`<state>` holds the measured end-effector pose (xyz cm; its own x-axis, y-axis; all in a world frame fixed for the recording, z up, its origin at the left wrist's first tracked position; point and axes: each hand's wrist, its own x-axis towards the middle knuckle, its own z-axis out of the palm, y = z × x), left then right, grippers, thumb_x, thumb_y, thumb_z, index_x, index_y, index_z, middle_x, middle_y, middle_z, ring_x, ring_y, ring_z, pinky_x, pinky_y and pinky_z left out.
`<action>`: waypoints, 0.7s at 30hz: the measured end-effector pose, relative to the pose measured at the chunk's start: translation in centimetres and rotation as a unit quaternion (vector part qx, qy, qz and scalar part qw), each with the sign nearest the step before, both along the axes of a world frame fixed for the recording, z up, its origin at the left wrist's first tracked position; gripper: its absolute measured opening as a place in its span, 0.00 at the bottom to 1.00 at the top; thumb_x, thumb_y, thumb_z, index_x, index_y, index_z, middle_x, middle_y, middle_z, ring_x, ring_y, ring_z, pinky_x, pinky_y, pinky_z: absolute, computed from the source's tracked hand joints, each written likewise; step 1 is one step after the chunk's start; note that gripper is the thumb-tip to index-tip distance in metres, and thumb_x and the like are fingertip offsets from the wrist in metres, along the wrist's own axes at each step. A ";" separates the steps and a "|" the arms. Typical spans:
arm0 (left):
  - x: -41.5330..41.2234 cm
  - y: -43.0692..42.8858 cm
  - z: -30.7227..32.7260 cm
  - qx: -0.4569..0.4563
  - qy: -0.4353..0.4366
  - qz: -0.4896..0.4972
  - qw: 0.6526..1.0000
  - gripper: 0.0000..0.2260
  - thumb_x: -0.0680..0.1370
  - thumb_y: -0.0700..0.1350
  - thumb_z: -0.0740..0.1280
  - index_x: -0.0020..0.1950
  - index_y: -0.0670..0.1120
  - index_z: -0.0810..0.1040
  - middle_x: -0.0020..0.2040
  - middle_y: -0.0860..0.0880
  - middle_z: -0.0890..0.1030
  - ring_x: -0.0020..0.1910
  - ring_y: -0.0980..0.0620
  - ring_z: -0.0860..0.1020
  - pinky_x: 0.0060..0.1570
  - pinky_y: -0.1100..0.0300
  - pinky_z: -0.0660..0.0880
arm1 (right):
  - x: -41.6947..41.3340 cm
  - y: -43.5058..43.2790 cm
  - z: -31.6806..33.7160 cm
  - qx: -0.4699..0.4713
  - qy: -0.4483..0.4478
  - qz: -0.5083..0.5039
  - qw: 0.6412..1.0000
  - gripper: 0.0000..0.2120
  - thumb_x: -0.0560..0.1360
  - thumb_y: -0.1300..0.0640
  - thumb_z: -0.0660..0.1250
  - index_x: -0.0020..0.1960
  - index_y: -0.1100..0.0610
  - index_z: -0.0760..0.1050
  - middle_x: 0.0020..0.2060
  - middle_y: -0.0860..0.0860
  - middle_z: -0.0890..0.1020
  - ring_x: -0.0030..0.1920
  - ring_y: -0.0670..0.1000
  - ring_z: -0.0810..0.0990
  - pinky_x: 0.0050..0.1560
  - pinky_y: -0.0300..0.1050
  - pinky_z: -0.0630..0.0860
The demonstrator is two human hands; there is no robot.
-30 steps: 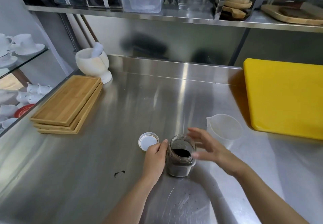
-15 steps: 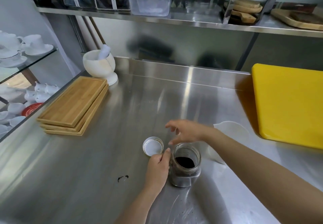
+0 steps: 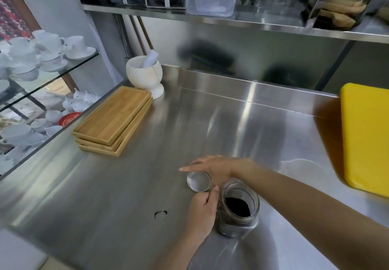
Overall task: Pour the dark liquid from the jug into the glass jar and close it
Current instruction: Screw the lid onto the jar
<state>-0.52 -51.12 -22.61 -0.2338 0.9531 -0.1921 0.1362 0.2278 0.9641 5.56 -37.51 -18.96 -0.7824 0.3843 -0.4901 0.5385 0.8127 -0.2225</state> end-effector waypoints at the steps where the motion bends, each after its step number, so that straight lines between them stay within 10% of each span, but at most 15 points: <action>1: 0.0 0.0 0.0 0.002 -0.002 0.000 1.000 0.24 0.77 0.49 0.59 0.20 0.51 0.66 0.17 0.54 0.64 0.22 0.58 0.62 0.31 0.56 0.60 | -0.2 0.0 -0.1 0.001 -0.001 0.011 1.000 0.43 0.70 0.58 0.70 0.71 0.33 0.47 0.72 0.48 0.60 0.70 0.55 0.60 0.66 0.56 0.62; 7: 0.2 0.1 -0.7 0.009 -0.006 0.028 1.000 0.23 0.76 0.49 0.60 0.19 0.49 0.64 0.18 0.54 0.62 0.23 0.56 0.61 0.29 0.57 0.58 | -0.6 0.1 -0.5 0.047 -0.014 0.082 0.995 0.34 0.72 0.57 0.68 0.70 0.36 0.57 0.68 0.49 0.64 0.64 0.54 0.63 0.51 0.49 0.70; 14: 0.2 0.1 -0.8 0.007 0.028 0.027 0.999 0.25 0.77 0.48 0.60 0.19 0.49 0.62 0.18 0.53 0.63 0.24 0.52 0.62 0.29 0.56 0.58 | 0.8 0.5 -1.7 0.006 0.002 0.016 1.000 0.22 0.72 0.54 0.68 0.65 0.46 0.69 0.60 0.55 0.69 0.59 0.58 0.68 0.58 0.54 0.71; 21: 0.0 0.0 -0.4 0.012 0.048 0.012 0.999 0.22 0.74 0.53 0.58 0.22 0.50 0.59 0.20 0.54 0.61 0.23 0.53 0.60 0.28 0.57 0.57 | 3.4 1.1 0.4 -0.025 0.144 -0.138 0.979 0.33 0.67 0.48 0.72 0.67 0.34 0.63 0.49 0.52 0.69 0.46 0.53 0.73 0.53 0.48 0.72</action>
<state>-0.53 -51.08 -23.00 -0.2736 0.9508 -0.1451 0.2226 0.2093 0.9522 8.98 -36.40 -18.52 -0.7604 0.5824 -0.2876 0.6455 0.6286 -0.4338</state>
